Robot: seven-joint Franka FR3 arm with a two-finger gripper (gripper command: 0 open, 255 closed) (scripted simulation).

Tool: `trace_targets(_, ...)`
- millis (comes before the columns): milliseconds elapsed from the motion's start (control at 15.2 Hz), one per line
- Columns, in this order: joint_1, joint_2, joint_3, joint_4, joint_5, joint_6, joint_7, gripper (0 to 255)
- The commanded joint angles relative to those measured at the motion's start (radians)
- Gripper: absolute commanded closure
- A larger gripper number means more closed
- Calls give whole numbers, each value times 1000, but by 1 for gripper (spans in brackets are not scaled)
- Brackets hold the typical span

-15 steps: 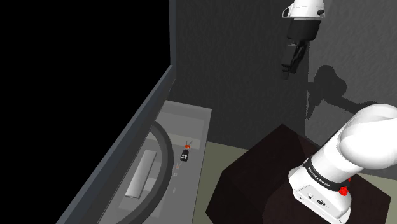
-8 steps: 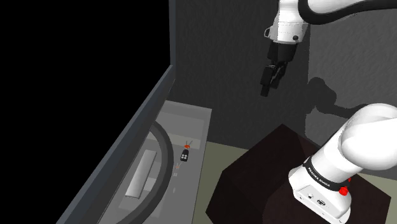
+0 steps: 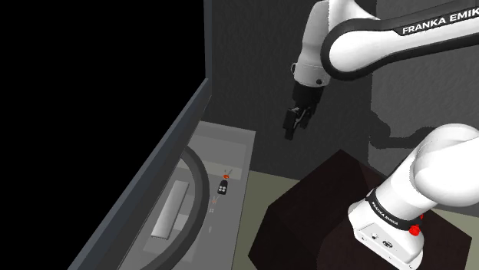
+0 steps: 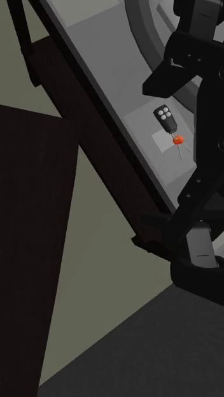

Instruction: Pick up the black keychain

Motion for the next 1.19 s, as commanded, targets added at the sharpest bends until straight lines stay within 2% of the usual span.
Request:
trace_targets(0, 9, 67, 36, -9, 13, 93, 26, 0)
trace_targets(330, 20, 251, 124, 3, 11, 301, 107, 0)
trace_targets(594, 14, 424, 187, 42, -50, 457, 203, 0)
trace_targets(858, 12, 610, 220, 106, -195, 589, 351, 0)
trace_targets(1122, 71, 796, 177, 198, -391, 679, 529, 0)
